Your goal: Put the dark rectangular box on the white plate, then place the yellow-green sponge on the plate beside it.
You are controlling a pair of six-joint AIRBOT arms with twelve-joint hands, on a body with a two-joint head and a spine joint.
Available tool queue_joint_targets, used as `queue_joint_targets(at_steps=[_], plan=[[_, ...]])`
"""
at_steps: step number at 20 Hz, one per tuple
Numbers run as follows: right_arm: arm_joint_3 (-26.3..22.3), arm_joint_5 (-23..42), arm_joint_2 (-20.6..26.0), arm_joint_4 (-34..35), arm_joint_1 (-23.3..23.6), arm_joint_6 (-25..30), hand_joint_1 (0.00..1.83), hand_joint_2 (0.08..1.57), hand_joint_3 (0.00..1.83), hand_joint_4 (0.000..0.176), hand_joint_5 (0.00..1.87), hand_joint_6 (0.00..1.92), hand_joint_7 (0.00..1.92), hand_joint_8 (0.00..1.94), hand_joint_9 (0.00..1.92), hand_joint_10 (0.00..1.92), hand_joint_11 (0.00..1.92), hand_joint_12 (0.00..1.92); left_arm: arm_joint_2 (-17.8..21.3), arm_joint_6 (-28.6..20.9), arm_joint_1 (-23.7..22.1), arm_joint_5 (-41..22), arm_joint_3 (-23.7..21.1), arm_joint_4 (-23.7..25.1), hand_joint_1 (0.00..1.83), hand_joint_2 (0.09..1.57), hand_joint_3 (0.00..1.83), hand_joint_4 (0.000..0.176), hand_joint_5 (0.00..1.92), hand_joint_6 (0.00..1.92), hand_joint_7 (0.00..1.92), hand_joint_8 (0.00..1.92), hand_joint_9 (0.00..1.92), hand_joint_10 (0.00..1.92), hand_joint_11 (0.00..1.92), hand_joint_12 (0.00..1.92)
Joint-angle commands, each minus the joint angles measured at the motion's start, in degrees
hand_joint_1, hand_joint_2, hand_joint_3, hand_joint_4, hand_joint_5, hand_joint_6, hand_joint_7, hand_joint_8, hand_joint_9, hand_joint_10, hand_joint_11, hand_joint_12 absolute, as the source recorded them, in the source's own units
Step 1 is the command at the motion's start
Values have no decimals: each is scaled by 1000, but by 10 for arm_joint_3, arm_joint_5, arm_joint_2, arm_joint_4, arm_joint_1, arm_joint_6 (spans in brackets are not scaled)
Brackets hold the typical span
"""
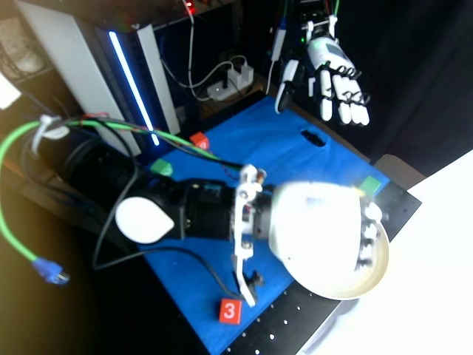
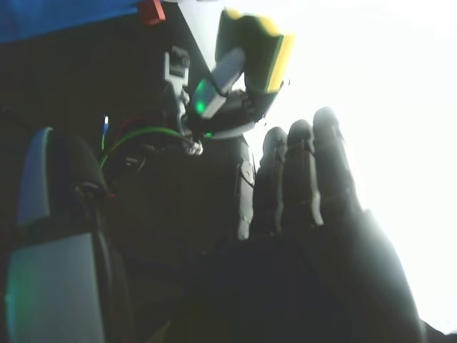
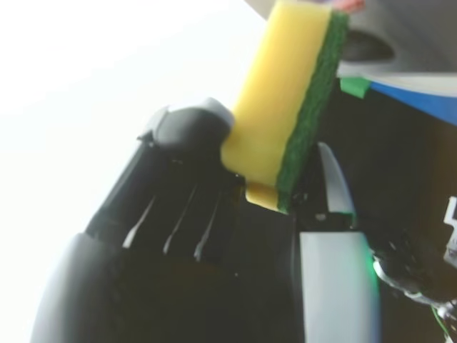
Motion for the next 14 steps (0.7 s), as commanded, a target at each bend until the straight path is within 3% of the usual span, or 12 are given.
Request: queue_joint_targets(at_steps=[1,2,3,5,7,8,9,10,12,14], plan=[[1,54,0,21,9,3,1112,957,0,0,636,142,719,283,710,609,551,1224,-2,-8,-8,-70,2,-7,853,919,0,110,134,4,77,3,0,0,0,0],[0,54,0,21,9,3,1082,926,1,3,514,28,631,103,627,360,429,1047,-3,-9,-8,-70,3,-7,864,919,0,112,131,3,72,1,0,0,0,0],[-1,54,0,21,8,3,1014,912,0,45,388,5,511,21,534,151,351,836,-3,-10,-8,-70,3,-7,863,923,0,115,126,1,69,0,0,0,0,0],[-4,54,1,20,8,3,958,901,0,75,270,0,365,0,406,10,236,690,-4,-10,-8,-70,3,-7,849,922,0,102,129,1,81,4,0,0,0,0],[-9,54,1,16,8,3,916,888,0,94,203,0,285,0,316,0,127,640,-5,-11,-8,-70,3,-7,854,926,1,92,132,2,88,6,0,0,0,0],[-12,54,1,14,8,3,908,889,0,93,190,0,265,0,285,0,72,622,-5,-11,-8,-70,2,-7,847,923,0,97,128,1,84,4,0,0,0,0],[-15,54,1,13,8,3,892,880,0,97,182,0,259,2,264,2,2,738,-5,-11,-8,-70,2,-7,854,938,6,89,114,0,75,0,0,0,0,0],[-16,54,1,13,8,3,892,880,0,97,182,0,259,2,264,2,2,738,-5,-12,-8,-70,2,-7,854,938,6,89,114,0,75,0,0,0,0,0],[-23,54,4,13,8,3,852,869,0,115,191,3,273,4,258,0,0,733,-6,-14,-7,-70,2,-7,823,938,4,80,122,3,87,4,17,6,18,8],[-26,54,8,13,8,3,852,874,0,110,183,1,266,1,246,0,0,706,-6,-14,-7,-70,2,-7,818,932,2,86,127,5,86,3,18,6,17,8]])
